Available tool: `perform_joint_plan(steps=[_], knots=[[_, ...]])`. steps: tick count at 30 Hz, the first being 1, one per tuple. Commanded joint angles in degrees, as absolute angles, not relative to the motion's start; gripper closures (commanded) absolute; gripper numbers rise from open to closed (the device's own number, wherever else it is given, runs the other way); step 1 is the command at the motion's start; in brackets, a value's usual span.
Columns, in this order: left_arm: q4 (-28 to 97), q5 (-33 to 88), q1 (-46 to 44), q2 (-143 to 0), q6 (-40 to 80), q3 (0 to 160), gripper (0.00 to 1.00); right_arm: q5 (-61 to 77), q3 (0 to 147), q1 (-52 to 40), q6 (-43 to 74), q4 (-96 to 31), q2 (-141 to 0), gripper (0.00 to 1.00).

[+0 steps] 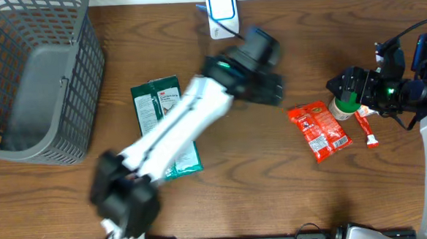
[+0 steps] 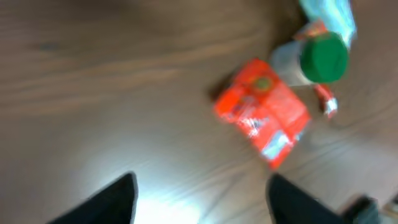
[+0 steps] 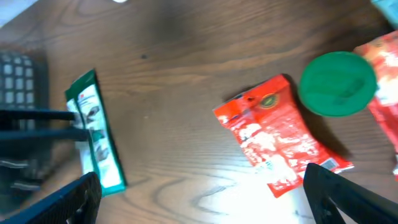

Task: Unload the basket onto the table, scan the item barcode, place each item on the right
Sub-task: 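Carry the red snack bag right and drop it near the jar, then grasp the green gloves pack with both grippers and lift it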

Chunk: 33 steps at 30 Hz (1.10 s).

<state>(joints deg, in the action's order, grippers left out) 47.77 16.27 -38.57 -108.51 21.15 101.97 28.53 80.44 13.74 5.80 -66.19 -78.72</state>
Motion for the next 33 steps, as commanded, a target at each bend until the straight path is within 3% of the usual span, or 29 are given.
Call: perform_joint_plan(steps=[1,2,7,12,20,33], knots=[[56.4,7.2,-32.2,-102.9,20.4,102.8,0.73,31.6,80.4,10.3,5.0,-66.5,-78.8,0.03],[60.8,4.4,-29.5,-101.8,20.4,102.8,0.93,31.5,80.2,7.9,5.0,-66.0,-78.9,0.04],[70.3,-3.3,-21.7,-101.7,20.5,101.1,0.93,29.2,78.5,-0.3,6.1,-62.3,-79.7,0.05],[68.1,-6.1,-16.0,-101.8,21.1,92.0,0.92,28.3,75.1,-8.5,8.5,-57.1,-82.8,0.07],[52.8,-6.3,-6.7,-101.8,21.7,75.8,0.93,23.3,71.1,-20.3,8.5,-46.3,-90.1,0.09],[33.8,-6.3,-7.6,-102.3,21.7,59.4,0.92,22.8,71.1,-22.8,10.4,-43.8,-100.3,0.08]])
